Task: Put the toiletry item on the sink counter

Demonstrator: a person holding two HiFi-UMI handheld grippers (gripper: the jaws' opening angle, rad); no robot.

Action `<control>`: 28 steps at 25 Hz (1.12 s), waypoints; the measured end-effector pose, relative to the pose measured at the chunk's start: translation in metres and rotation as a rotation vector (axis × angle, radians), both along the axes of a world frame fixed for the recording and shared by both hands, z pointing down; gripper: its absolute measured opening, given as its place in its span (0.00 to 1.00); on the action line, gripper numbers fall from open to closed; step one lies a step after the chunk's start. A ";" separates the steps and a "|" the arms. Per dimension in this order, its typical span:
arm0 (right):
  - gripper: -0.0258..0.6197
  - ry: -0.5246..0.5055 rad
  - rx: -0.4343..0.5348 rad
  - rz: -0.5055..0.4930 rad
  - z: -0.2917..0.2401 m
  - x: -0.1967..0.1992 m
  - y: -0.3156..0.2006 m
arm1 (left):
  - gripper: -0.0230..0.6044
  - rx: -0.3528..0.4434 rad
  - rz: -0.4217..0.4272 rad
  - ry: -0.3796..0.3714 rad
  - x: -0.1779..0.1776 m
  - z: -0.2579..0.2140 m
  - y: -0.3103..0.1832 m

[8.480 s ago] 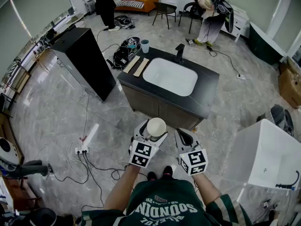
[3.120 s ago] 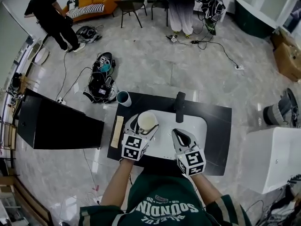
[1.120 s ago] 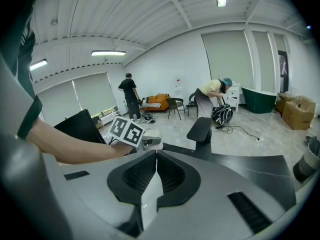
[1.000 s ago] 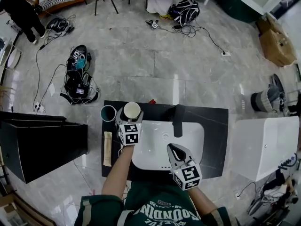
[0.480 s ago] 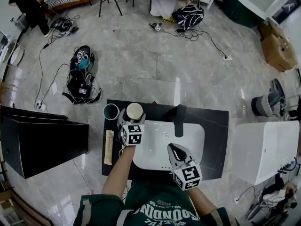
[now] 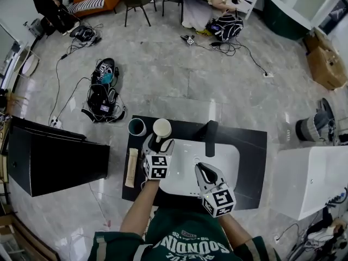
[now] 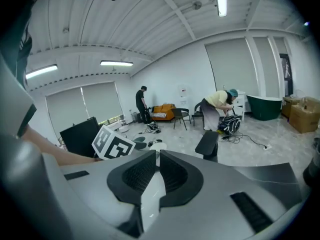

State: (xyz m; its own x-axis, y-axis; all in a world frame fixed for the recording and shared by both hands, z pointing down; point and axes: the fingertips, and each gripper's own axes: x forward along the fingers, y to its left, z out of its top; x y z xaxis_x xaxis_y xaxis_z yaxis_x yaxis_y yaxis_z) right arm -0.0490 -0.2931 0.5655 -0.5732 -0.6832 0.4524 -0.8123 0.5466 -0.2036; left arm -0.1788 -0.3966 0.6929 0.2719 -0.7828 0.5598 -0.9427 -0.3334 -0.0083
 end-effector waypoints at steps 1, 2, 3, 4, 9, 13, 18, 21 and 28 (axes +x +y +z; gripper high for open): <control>0.11 -0.019 0.007 -0.005 -0.004 -0.001 0.002 | 0.60 0.011 0.012 0.000 0.003 -0.007 0.007; 0.11 -0.033 0.013 -0.009 -0.007 -0.001 0.003 | 0.57 0.020 0.024 -0.002 0.006 -0.014 0.013; 0.11 -0.041 0.020 -0.010 -0.010 -0.001 0.003 | 0.54 0.026 0.035 -0.006 0.008 -0.020 0.020; 0.11 -0.044 0.028 -0.010 -0.014 0.000 0.003 | 0.46 0.030 0.043 -0.013 0.010 -0.025 0.026; 0.11 -0.025 0.071 0.002 -0.027 0.007 0.006 | 0.09 0.054 0.052 -0.030 0.014 -0.049 0.055; 0.11 -0.029 0.063 0.003 -0.030 0.010 0.010 | 0.05 0.060 0.070 0.010 0.023 -0.066 0.072; 0.11 -0.070 0.092 0.009 -0.041 0.016 0.013 | 0.05 0.096 0.088 0.036 0.038 -0.089 0.082; 0.11 -0.074 0.119 0.014 -0.049 0.017 0.014 | 0.05 0.108 0.103 0.036 0.044 -0.097 0.088; 0.12 -0.100 0.159 0.036 -0.066 0.022 0.017 | 0.05 0.159 0.146 0.059 0.057 -0.131 0.095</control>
State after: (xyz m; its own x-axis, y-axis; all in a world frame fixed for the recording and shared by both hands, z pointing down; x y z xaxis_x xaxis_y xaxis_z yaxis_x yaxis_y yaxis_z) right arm -0.0273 -0.2758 0.4998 -0.5838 -0.7625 0.2788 -0.8119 0.5495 -0.1973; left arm -0.1214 -0.3019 0.5624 0.4173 -0.8100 0.4120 -0.8850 -0.4652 -0.0183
